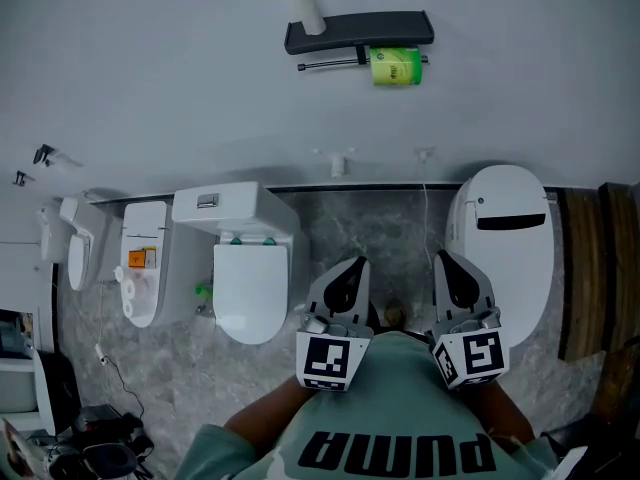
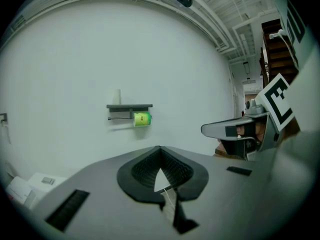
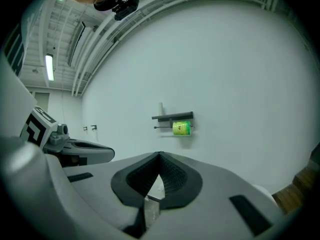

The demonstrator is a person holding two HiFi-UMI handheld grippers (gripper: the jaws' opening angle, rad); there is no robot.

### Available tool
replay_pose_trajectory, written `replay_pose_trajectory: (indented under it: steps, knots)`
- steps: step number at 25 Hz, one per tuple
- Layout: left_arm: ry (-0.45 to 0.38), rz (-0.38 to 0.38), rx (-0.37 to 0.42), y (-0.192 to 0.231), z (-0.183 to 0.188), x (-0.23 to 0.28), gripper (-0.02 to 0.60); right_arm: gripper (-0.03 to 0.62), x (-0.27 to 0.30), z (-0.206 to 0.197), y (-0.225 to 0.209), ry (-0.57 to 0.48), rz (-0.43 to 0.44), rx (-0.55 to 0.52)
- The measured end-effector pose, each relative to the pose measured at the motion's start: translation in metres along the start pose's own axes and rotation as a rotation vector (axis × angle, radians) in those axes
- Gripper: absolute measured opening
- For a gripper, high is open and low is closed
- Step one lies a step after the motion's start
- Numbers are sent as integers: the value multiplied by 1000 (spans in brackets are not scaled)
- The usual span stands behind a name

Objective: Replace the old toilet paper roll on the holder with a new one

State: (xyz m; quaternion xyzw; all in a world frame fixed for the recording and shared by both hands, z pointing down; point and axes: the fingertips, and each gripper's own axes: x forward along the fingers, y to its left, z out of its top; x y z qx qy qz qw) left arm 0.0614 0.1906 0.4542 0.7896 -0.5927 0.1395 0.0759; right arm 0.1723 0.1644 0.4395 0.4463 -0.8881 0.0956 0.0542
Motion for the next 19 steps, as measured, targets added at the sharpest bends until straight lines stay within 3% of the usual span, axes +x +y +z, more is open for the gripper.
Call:
replay_pose_trajectory:
  steps: [19]
  knots:
    - [-5, 14, 9, 4, 5, 2, 5, 8, 5, 7, -2, -17, 7, 0]
